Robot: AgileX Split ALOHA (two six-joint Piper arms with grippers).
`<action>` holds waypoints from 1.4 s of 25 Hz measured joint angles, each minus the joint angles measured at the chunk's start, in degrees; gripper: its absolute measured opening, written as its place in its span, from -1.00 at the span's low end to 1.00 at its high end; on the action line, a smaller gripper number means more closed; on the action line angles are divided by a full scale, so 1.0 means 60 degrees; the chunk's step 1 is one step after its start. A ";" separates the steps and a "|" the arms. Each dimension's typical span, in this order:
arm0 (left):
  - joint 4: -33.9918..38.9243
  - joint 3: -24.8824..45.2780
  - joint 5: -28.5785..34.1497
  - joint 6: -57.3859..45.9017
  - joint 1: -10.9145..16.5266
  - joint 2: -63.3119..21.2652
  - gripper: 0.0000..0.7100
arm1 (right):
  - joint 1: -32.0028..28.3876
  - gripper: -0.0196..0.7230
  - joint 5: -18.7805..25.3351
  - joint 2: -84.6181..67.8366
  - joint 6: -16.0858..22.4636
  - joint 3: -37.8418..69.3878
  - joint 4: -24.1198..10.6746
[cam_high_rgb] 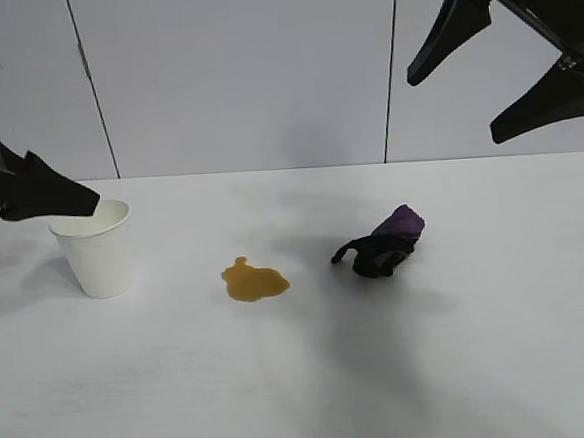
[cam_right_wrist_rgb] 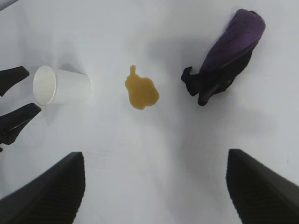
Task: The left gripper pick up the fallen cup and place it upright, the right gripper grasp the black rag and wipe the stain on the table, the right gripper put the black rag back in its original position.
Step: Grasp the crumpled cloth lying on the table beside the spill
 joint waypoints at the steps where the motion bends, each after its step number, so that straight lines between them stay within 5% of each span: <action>1: 0.0184 0.0000 0.0026 -0.0494 0.0000 -0.0225 0.85 | 0.0000 0.58 0.0000 0.0000 0.0000 0.0000 0.0000; 16: 0.3467 0.0019 -0.0069 -0.8345 0.0000 -0.5844 0.85 | 0.0000 0.58 -0.0019 0.0000 0.0000 0.0000 0.0000; 22: 0.6157 0.0019 -0.0023 -1.1960 0.0000 -0.8217 0.85 | 0.0000 0.58 0.0000 0.0000 0.0000 0.0000 0.0000; 28: 0.9676 0.0019 0.1476 -1.5042 0.0000 -1.0529 0.85 | 0.0000 0.58 0.0000 0.0000 0.0000 0.0000 0.0000; 35: 1.1790 0.0019 0.4245 -1.6764 0.0000 -1.2888 0.85 | 0.0000 0.58 0.0000 0.0000 0.0000 0.0000 0.0000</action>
